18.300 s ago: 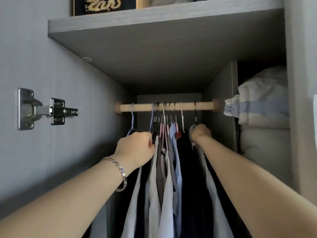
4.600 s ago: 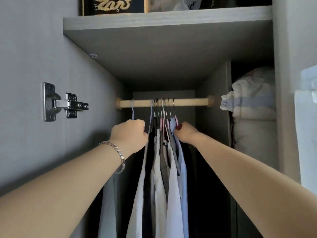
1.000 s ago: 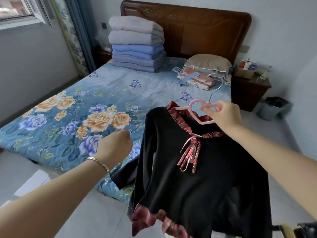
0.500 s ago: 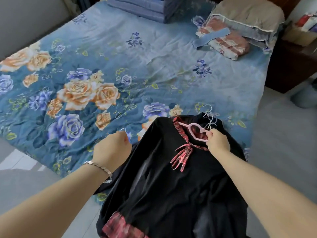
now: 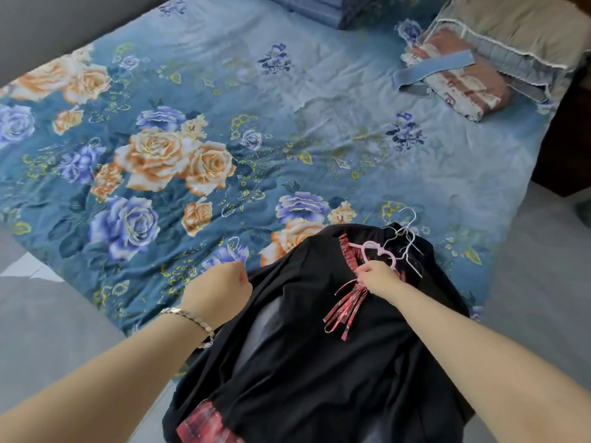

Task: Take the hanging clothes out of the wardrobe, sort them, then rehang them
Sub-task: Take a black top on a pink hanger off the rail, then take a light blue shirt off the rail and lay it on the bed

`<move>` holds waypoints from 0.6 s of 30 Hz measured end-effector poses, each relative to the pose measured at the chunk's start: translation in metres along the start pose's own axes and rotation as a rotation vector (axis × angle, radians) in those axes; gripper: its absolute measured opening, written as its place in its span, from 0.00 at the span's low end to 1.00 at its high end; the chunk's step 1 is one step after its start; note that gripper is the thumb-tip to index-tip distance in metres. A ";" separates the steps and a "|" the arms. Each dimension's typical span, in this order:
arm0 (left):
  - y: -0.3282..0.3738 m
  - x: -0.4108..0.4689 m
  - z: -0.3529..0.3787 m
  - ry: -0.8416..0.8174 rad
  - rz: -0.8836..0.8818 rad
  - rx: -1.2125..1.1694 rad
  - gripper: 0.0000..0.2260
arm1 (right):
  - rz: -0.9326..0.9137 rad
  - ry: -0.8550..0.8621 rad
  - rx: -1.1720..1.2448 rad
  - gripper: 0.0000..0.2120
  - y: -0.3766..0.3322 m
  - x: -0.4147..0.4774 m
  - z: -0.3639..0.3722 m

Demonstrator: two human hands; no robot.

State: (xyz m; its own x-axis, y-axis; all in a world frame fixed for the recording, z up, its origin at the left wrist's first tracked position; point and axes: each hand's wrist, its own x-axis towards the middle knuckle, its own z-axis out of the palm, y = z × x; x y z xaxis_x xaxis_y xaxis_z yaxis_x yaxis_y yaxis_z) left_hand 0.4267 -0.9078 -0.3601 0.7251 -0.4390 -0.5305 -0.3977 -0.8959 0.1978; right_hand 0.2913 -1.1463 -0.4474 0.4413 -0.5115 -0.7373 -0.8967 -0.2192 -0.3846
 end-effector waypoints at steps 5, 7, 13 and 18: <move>-0.054 -0.034 -0.019 0.032 -0.061 0.057 0.09 | -0.254 -0.185 -0.224 0.11 -0.086 -0.053 0.040; -0.085 -0.054 -0.028 0.085 -0.097 0.035 0.09 | -0.367 -0.196 -0.346 0.13 -0.123 -0.083 0.060; -0.206 -0.154 -0.057 0.228 -0.263 -0.127 0.07 | -0.693 -0.272 -0.637 0.17 -0.241 -0.217 0.148; -0.327 -0.280 -0.080 0.389 -0.487 -0.199 0.06 | -1.103 -0.209 -0.816 0.15 -0.322 -0.353 0.264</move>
State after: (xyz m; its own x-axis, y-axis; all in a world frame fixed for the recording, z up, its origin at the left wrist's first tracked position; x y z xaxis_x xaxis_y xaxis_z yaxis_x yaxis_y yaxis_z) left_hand 0.3991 -0.4979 -0.2101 0.9614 0.0611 -0.2682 0.1121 -0.9774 0.1790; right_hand 0.4336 -0.6759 -0.2095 0.8595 0.3585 -0.3643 0.1806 -0.8797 -0.4399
